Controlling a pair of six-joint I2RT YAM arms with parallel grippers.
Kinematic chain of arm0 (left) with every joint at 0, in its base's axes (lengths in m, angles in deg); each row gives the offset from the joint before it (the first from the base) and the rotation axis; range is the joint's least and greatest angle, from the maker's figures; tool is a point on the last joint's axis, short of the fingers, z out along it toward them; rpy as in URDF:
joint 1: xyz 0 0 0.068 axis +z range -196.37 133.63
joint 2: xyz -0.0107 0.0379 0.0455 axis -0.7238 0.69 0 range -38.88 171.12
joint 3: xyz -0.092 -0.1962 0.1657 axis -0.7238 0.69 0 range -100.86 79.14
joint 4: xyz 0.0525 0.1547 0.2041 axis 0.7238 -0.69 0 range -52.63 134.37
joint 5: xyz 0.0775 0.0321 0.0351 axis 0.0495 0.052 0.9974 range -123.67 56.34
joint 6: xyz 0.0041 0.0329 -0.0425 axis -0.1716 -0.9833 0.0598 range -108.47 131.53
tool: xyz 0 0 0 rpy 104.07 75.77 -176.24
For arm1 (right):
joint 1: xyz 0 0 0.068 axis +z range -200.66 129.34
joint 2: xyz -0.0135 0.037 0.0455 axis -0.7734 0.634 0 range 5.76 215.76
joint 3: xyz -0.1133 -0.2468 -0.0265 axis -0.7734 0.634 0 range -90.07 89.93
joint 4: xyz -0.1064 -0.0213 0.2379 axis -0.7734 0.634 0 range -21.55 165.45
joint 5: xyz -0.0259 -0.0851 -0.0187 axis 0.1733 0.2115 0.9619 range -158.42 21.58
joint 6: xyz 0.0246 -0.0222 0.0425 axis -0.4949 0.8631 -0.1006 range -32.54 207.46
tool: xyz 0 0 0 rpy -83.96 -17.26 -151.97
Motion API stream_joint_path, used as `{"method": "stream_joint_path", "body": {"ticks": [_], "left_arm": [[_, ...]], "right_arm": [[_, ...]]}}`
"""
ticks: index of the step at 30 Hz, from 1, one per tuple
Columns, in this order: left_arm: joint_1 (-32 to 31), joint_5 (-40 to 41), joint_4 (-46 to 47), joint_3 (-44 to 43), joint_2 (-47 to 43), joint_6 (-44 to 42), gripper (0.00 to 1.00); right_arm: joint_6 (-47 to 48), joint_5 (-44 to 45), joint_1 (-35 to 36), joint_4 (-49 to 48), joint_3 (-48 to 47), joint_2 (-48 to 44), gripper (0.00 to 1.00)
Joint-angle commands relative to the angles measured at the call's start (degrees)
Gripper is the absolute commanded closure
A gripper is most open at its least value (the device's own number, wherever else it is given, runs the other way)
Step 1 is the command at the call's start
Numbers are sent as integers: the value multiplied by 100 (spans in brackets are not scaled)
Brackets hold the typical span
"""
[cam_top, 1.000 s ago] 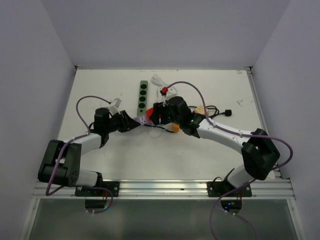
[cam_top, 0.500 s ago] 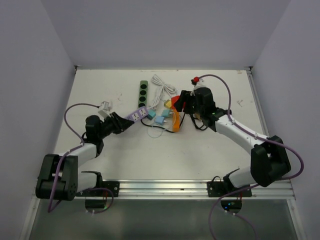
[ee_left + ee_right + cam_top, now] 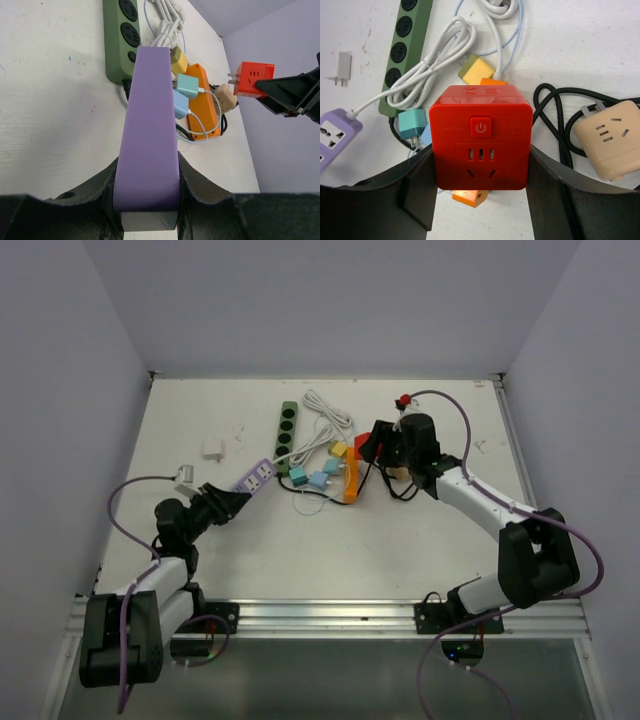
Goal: Pull the plug off the socket
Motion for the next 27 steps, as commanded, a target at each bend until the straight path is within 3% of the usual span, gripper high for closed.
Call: {"method": "stream_joint_path", "body": {"ticks": [1,13,19,22,24,25,27], "left_arm": [[184,122,255,148,-258,79,100],[184,33,221,1044,-776,475,100],[184,16,9,1317,-847,379,97],[184,16,-9,1457,-812,378,89],[184,-10,-26,1519,-812,361,87],[184,-2,-87,1519,-812,274,86],[175,51,-351,1528,-803,229,78]], "right_arm": [[76,197,-90,-36,104,-117,100],[41,461,-125,157,219,198,100],[-82,294,-125,34,228,629,94],[-82,285,-125,25,210,761,83],[-82,285,-125,34,175,788,69],[-73,294,-125,34,157,779,56],[-47,285,-125,34,131,753,47]]}}
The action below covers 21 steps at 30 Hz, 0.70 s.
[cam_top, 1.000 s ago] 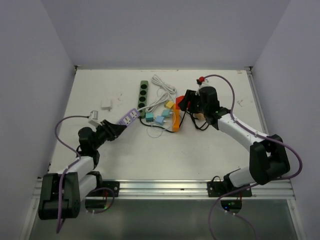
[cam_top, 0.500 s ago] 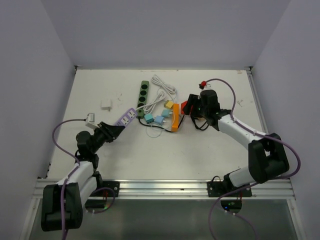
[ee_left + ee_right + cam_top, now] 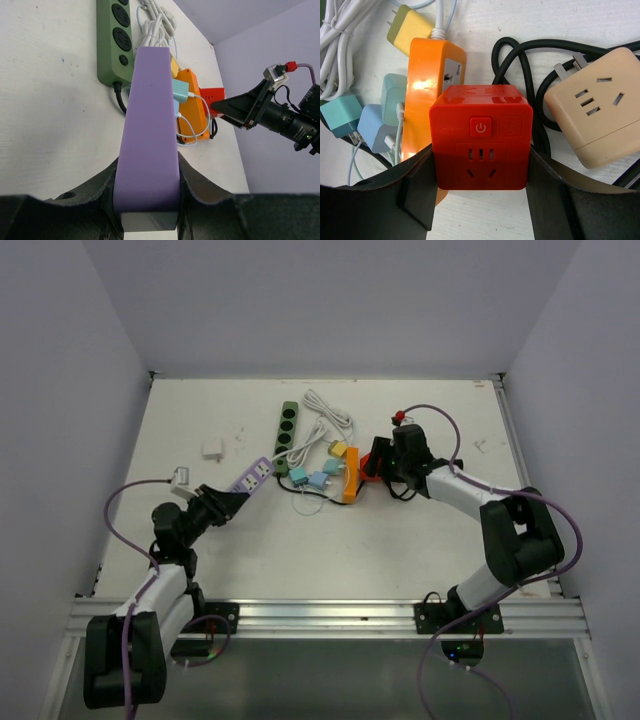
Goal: Pull the plug off the socket
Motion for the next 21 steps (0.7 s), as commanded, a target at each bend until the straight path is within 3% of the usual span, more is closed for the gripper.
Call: {"method": "stream_joint_path", "body": {"ticks": [1,5,10,18,21], "left_arm": [[70,71,-89,1369,-49,-195,68],[70,141,-291,1316,47,-196,57],[70,176,-397,1114,302,-196,49],[70,-193,-72,903,1084,-37,44],[70,-210,-63,885,1164,-46,32]], "right_arm": [[-5,-10,-27,-128,-131,-21,42],[12,-10,-27,-75,-158,-109,35],[12,-1,-27,-101,-131,-135,35],[3,-10,-27,-145,-96,-162,35],[4,-10,-35,-145,-114,-153,35]]}}
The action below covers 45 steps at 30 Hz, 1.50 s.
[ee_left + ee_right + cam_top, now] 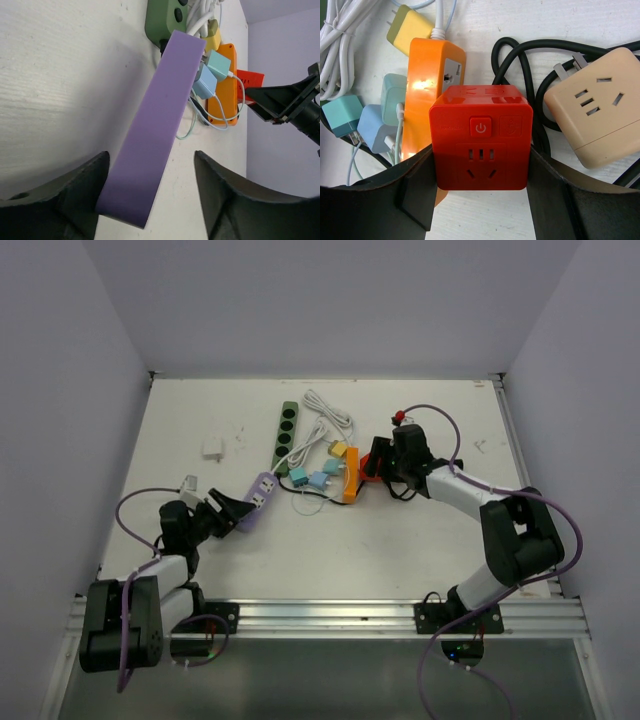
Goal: Pull the plug off the socket
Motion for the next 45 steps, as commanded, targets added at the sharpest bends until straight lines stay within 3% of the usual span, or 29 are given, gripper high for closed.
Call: {"method": "stream_joint_path", "body": {"ticks": [1,6,16,27,28,29,31,33,40,45], "left_arm": [[39,-184,339,885,41,-27,25],[39,-193,207,832,-109,-97,0],[39,448,-1074,-28,-864,-561,0],[-13,906,-2173,-2909,-488,-1159,0],[-126,923,-2444,-3147,-409,-1535,0],[-232,984,-2682,-3741,-190,-1808,0],[-765,1142,-3854,-4516,162,-2597,0],[-1136,1318,-4273,-5274,532,-3039,0],[-1613,1845,-3890,-5004,59,-3735,0],[-1639,1644,-3661,-4574,-495,-3622,0]], "right_arm": [[-7,-1,-27,-145,-112,-153,34],[-16,-10,-27,-154,-94,-136,34],[115,-45,-27,214,-436,-285,21],[572,77,-27,1049,-1113,-802,14],[668,139,-27,1085,-1114,-882,12],[748,270,-27,1103,-1105,-943,1],[1045,446,-27,1331,-1122,-1206,1],[1161,666,-36,1410,-1000,-1444,1],[1022,1036,-106,1472,-481,-2578,1],[881,1088,-167,1962,-436,-3088,1]]}}
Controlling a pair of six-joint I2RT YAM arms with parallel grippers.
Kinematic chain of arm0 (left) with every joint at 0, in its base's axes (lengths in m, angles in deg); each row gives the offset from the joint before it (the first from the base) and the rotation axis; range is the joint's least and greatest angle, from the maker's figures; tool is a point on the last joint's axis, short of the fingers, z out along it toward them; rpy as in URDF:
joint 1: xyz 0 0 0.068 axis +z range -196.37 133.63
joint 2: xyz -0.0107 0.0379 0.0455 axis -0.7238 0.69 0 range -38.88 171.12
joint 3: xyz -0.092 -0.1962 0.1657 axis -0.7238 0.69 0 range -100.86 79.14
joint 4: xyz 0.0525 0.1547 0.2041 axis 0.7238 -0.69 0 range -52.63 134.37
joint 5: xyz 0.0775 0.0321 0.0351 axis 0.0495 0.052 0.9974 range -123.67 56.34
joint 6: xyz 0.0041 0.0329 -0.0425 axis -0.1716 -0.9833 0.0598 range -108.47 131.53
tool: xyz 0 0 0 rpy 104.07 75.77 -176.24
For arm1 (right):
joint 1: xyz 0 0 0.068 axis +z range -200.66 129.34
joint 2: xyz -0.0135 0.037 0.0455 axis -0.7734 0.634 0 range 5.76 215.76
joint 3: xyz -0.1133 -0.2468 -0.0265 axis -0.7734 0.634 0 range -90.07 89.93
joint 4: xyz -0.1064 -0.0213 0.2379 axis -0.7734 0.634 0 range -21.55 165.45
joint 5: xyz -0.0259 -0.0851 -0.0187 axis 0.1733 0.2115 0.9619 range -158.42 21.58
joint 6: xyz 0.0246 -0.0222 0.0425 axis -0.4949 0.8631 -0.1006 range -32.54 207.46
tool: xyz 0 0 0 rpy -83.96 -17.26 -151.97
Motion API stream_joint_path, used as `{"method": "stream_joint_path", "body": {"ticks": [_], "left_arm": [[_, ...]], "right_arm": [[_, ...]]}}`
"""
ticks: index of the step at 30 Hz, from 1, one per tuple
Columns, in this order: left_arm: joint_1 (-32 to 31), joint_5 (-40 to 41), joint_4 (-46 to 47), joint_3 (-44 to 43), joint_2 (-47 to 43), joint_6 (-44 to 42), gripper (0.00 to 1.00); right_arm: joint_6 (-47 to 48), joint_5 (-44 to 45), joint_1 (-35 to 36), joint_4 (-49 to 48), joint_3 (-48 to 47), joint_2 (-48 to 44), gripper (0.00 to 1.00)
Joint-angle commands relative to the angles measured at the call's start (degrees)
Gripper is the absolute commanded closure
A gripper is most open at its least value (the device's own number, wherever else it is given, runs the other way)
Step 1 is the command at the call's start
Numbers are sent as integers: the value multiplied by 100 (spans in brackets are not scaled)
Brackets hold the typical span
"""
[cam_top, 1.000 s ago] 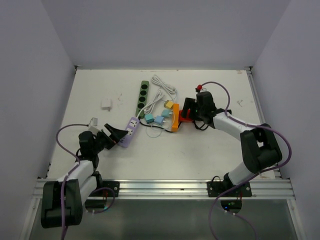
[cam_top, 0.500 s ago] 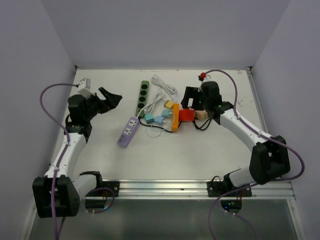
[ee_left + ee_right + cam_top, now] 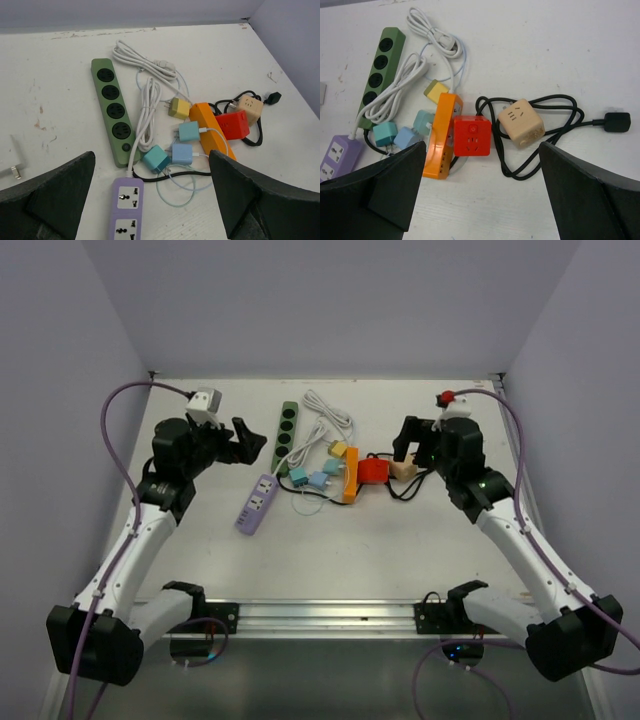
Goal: Pull the plug off the socket
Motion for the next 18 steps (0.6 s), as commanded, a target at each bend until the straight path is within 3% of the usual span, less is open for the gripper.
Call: {"method": "stream_joint_path", "body": {"ticks": [1,9,18], "left_arm": [[-55,-4,180,213,-408,-179,0],[-46,145,5,117,-637,-214,0],[-29,417,-82,91,-550,-328,0]], "right_arm": [[-251,334,-23,558,-56,-188,1],[-402,1214,-23,868,-57,-522,1],[-366,1152,-23,771,84,-303,1]]}}
